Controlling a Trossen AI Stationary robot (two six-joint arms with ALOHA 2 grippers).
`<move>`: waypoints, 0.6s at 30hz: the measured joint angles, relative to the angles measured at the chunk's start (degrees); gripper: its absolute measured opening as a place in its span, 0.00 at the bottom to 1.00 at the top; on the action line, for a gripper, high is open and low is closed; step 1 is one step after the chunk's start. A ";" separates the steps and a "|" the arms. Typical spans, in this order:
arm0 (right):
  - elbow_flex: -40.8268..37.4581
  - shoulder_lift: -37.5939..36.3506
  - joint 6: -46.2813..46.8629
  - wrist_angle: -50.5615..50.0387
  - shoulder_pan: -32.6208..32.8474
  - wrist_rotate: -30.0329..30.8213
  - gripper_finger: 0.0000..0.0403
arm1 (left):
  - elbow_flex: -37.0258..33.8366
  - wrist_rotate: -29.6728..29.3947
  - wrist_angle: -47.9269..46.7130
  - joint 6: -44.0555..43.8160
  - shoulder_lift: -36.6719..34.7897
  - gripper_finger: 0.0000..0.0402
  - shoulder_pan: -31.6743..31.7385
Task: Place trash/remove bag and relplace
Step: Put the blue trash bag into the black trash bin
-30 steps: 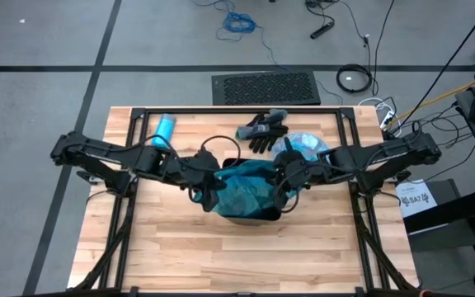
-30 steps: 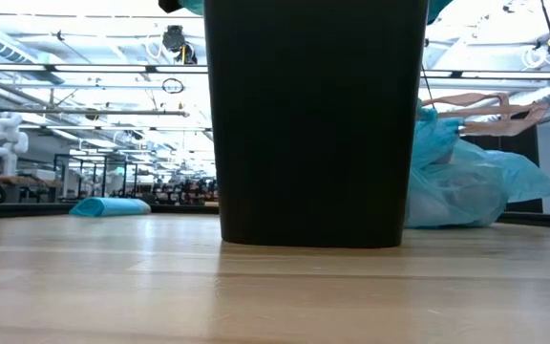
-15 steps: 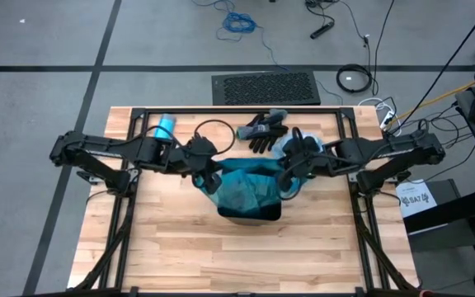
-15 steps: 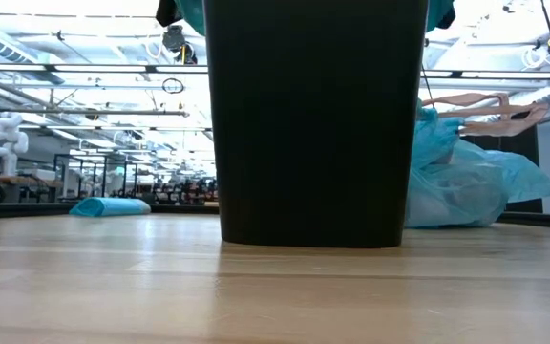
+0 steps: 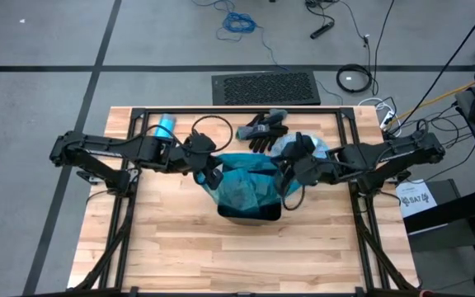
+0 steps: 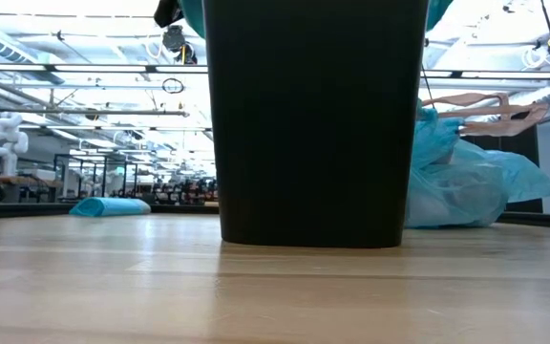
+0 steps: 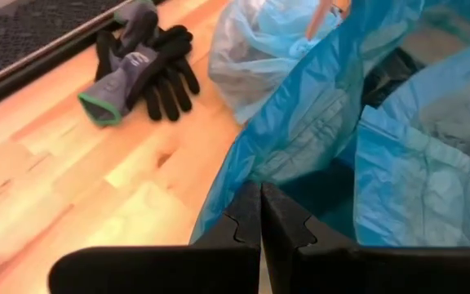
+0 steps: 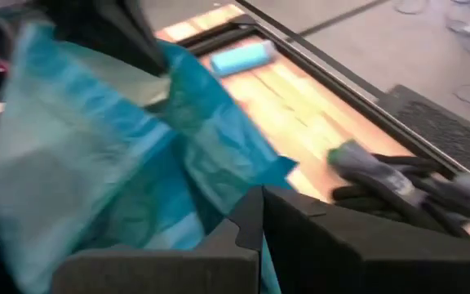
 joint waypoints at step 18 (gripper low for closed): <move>0.00 -0.02 10.49 -14.32 -3.09 -1.19 0.00 | 0.00 -2.45 -2.15 3.74 0.00 0.00 0.01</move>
